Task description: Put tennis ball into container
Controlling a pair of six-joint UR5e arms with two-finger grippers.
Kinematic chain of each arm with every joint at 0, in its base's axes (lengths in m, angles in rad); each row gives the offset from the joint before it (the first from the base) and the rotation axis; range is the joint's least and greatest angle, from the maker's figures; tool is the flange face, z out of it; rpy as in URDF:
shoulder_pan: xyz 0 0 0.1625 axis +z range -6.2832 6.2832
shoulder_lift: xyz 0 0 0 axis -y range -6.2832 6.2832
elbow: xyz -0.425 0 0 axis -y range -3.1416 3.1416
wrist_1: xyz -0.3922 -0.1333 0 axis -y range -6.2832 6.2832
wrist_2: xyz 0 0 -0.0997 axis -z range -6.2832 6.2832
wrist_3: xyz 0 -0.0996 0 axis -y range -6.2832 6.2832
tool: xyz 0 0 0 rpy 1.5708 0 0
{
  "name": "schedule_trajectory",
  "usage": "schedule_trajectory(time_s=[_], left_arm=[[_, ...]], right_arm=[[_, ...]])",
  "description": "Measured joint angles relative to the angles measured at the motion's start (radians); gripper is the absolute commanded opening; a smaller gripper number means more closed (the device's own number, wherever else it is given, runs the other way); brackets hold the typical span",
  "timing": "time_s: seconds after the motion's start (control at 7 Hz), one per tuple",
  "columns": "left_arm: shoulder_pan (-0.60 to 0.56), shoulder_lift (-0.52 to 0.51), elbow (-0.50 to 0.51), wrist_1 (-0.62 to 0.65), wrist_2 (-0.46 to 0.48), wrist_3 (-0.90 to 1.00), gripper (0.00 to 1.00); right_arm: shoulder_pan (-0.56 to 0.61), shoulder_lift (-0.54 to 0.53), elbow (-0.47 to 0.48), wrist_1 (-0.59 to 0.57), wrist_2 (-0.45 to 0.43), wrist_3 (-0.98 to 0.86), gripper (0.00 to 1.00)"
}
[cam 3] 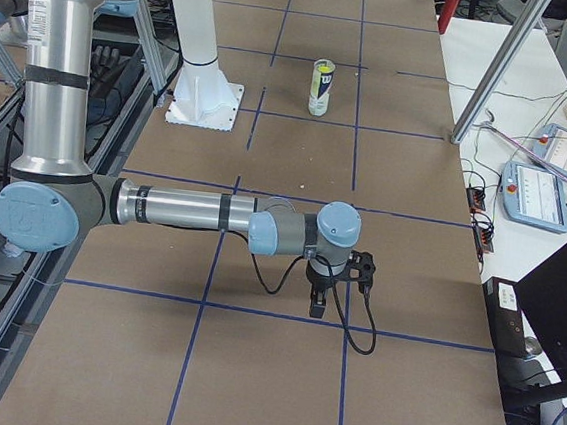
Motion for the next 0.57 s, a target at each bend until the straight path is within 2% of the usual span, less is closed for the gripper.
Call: schedule_trajectory(time_s=[0.29,0.57], left_arm=[[-0.113,0.121,0.064,-0.030,-0.016,0.134,1.00],[-0.155,0.166,0.079,-0.031,-0.019,0.154,1.00]], right_arm=[[0.000,0.000,0.000,0.000,0.000,0.000,1.00],[0.000,0.000,0.000,0.000,0.000,0.000,1.00]])
